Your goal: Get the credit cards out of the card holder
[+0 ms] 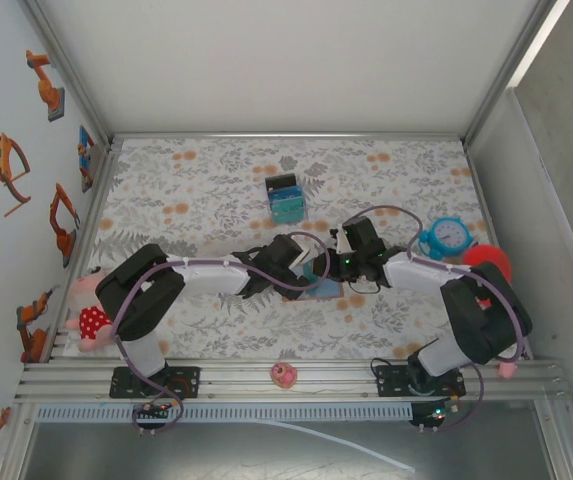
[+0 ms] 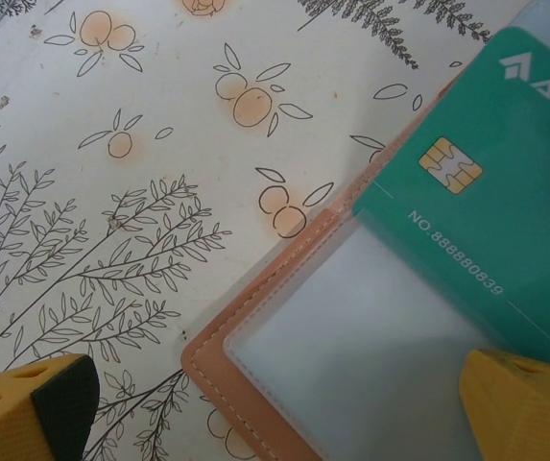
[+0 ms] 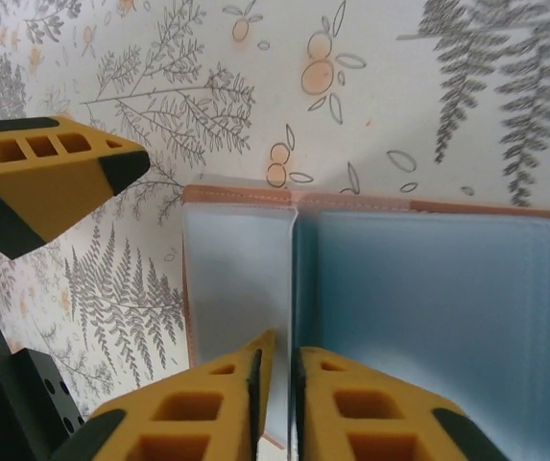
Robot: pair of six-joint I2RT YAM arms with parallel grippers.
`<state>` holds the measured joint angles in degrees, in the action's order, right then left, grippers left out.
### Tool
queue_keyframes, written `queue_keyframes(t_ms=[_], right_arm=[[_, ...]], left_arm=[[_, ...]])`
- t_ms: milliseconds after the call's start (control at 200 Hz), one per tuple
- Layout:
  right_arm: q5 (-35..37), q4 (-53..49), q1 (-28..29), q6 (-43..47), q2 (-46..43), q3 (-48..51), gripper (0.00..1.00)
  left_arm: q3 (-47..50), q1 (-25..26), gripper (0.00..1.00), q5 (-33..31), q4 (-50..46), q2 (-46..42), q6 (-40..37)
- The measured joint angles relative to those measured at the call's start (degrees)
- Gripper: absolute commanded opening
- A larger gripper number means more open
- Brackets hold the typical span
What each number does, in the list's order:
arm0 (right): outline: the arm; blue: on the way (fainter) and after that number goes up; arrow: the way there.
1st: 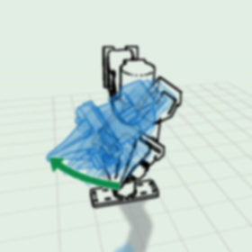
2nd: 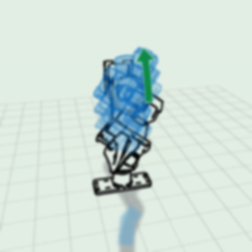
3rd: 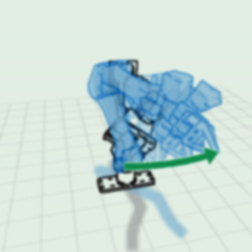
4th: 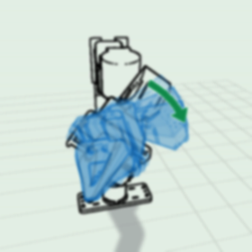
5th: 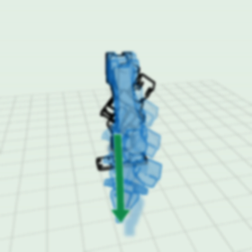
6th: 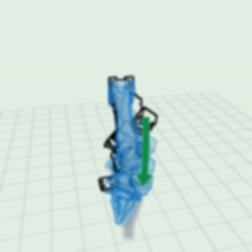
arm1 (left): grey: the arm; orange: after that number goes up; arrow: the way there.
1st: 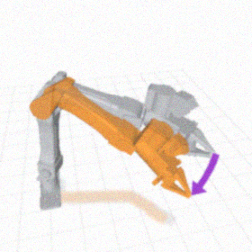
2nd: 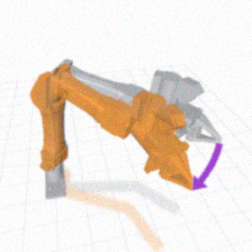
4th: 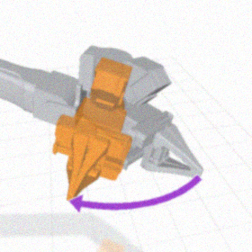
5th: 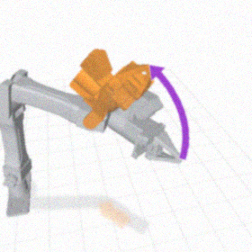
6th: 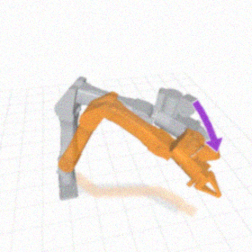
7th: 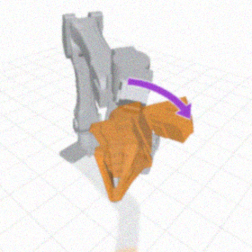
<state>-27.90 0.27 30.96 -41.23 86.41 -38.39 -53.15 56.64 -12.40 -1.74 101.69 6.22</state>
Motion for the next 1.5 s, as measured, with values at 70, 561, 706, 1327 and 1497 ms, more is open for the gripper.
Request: queue_keyframes(t_ms=[70,561,706,1327,1497], right_arm=[[-0.11,0.83,0.87,-0.2,1.2,0.0,0.21],[5.79,-8.83,1.66,4.85,-1.73,-3.58,0.0],[8.24,-13.79,1.66,8.11,-6.16,-6.86,0.0],[2.8,-23.23,7.06,32.2,-13.77,-16.79,0.0],[-2.4,-26.25,7.98,39.89,-12.9,-20.11,0.0]], left_arm=[[0.04,0.0,0.97,0.02,0.02,0.0,0.48],[1.57,0.0,0.97,-2.75,0.2,-4.22,1.05],[1.86,0.0,0.97,-6.54,-0.76,-10.19,1.18],[8.15,-16.59,0.94,22.36,3.17,-33.24,-5.18],[4.63,-17.46,0.87,40.26,-0.9,-29.88,-14.53]])
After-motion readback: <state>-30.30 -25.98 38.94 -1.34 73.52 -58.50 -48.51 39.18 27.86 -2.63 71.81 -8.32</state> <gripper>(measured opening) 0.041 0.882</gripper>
